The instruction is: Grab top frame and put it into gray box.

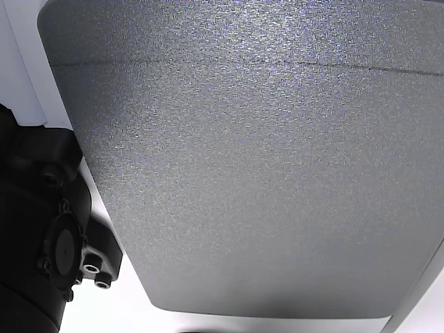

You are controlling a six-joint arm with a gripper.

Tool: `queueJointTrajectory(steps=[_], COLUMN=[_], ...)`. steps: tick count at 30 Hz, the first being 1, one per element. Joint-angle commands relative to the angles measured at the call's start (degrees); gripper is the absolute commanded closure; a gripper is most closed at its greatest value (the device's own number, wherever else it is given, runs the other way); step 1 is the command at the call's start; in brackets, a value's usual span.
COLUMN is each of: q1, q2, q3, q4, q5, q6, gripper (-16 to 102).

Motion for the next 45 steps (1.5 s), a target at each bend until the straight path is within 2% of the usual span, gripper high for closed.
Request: queueJointTrajectory(steps=[1,15,16,17,18,21,27,33,35,36,39,41,43,45], q1=[-1.0,-1.3,-1.3,-1.3,-1.3,-1.1,-0.9,0.0,-0.1,-0.2,-0.4,-1.1,-2.5,-4.8], q2=[1.2,0.5,0.6,0.6,0.4,0.3,0.5,2.0,4.0,6.5,17.0,23.5,30.5,36.7], q3=[-1.3,-2.7,-2.7,-2.8,-3.1,-4.1,-7.6,-16.1,-16.3,-13.4,-1.4,5.5,13.2,19.5], q4=[0.7,0.7,0.7,0.7,0.6,0.6,0.6,0.4,-0.4,-2.5,-11.6,-16.4,-21.5,-24.9], q5=[0.1,0.0,0.0,0.0,0.0,0.0,2.4,9.3,10.5,11.5,18.7,21.2,22.4,21.6], q6=[-0.1,-0.6,-0.6,-0.7,-0.9,-0.9,-1.9,-6.7,-14.9,-20.7,-36.0,-47.7,-59.3,-70.0], gripper=[98,98,95,89,75,-12,-14,-14,-14,-14,-14,-14,-14,-14])
